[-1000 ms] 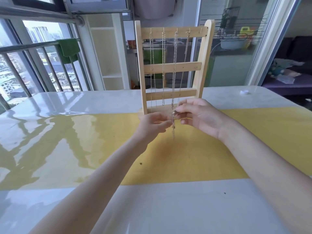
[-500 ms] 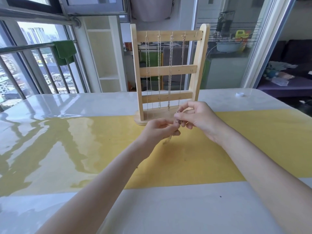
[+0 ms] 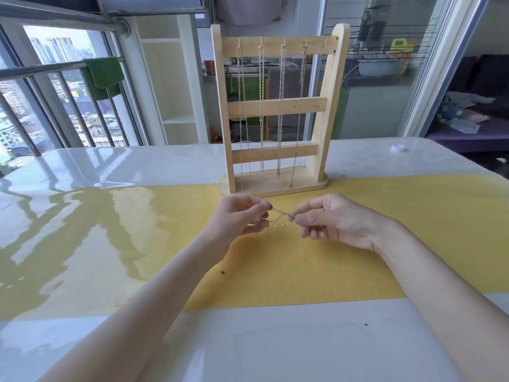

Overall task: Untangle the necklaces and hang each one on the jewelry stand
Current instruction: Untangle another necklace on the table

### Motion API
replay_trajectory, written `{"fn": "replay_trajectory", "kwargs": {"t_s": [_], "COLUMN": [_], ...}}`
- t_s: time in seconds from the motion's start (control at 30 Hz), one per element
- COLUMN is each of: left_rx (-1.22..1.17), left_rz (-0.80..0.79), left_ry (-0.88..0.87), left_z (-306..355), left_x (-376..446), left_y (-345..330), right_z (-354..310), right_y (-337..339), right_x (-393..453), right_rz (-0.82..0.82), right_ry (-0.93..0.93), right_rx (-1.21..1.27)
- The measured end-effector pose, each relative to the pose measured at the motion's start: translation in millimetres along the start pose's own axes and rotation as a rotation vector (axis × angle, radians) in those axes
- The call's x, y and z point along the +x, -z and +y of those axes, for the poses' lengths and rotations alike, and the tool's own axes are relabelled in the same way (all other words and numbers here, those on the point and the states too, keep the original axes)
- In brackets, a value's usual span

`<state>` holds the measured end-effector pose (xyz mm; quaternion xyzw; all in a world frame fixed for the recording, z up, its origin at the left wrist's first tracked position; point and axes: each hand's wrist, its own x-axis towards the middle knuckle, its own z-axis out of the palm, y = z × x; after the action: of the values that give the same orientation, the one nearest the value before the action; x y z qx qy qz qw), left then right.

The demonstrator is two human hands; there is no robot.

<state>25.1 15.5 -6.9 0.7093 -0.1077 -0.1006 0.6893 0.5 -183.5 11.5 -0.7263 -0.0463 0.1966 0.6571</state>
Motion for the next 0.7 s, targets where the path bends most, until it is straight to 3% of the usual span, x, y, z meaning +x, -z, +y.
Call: {"fn": "replay_trajectory", "kwargs": {"t_s": [0.27,0.7], "left_rx": [-0.094,0.038], "left_rz": [-0.026,0.012], "left_ry": [-0.022,-0.001], "left_z": [1.1,-3.5], "left_x": [2.4,5.3], "left_y": [0.5,-1.7], "right_z": [14.6,20.6], "right_y": [6.1,-6.0], "right_x": [11.6,23.8], "right_rz": [0.057,0.232], "right_ry": [0.117,0.219], "right_rx": [0.171,0.323]}}
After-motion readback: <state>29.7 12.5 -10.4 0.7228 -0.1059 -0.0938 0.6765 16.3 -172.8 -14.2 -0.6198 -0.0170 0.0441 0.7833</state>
